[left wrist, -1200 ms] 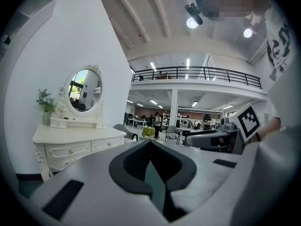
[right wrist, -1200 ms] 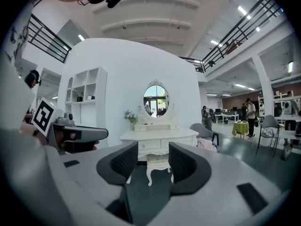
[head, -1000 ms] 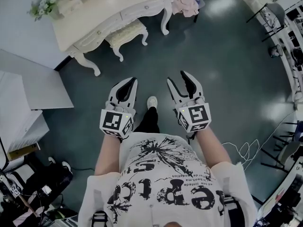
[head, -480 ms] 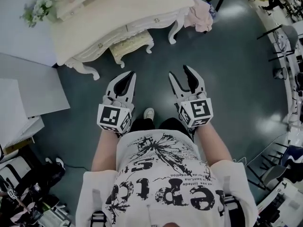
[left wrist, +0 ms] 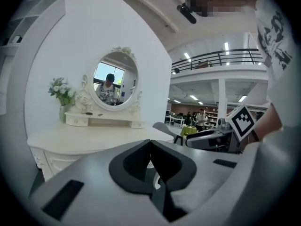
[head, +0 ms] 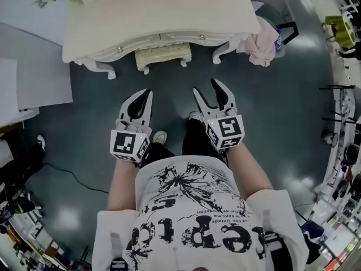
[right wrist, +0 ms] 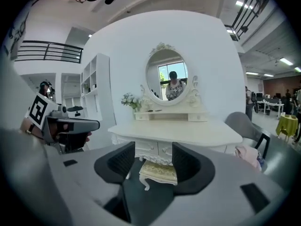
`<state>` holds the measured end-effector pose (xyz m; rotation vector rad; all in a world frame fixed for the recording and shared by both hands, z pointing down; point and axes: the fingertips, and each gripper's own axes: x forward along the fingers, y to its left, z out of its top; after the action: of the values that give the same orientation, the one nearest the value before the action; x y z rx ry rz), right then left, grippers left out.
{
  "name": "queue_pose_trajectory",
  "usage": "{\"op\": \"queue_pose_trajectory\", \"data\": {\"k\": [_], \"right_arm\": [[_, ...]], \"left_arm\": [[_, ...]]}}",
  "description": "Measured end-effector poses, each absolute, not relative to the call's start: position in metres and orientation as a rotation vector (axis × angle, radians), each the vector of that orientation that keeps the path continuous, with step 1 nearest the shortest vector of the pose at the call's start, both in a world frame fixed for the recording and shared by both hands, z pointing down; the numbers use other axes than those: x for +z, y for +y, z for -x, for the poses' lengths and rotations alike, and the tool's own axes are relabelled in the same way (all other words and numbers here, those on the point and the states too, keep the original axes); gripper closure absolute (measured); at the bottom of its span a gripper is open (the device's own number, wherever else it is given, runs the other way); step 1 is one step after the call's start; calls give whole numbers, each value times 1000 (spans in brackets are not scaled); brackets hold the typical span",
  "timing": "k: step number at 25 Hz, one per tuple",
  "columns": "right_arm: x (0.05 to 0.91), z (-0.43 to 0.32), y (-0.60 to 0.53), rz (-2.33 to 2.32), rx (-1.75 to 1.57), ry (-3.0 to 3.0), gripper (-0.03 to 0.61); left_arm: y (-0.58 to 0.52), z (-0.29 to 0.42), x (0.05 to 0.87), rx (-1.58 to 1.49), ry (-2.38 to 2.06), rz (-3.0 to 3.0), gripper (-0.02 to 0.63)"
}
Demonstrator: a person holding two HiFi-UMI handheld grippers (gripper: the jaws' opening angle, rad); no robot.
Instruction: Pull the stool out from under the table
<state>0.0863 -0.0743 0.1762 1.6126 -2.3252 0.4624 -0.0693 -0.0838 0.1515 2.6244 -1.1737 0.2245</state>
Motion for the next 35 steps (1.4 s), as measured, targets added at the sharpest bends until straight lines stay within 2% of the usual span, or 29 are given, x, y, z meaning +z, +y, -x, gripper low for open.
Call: {"op": "queue_pose_trajectory", "data": {"k": [7, 14, 24, 35], "right_arm": [[271, -137, -125, -1337, 499, -2348, 333], [379, -163, -171, -1275, 497, -2319, 333], [593, -158, -201, -1204, 494, -2223, 331], [753, -155, -243, -1255, 516, -2124, 311]], "left_arm": [[-110, 34, 222, 230, -1418, -2428, 597], [-137, 11, 308, 225, -1472, -2340, 597], [-148, 40, 470, 279, -1557, -2252, 597], [-138, 53, 627, 336, -1488, -2185, 597]]}}
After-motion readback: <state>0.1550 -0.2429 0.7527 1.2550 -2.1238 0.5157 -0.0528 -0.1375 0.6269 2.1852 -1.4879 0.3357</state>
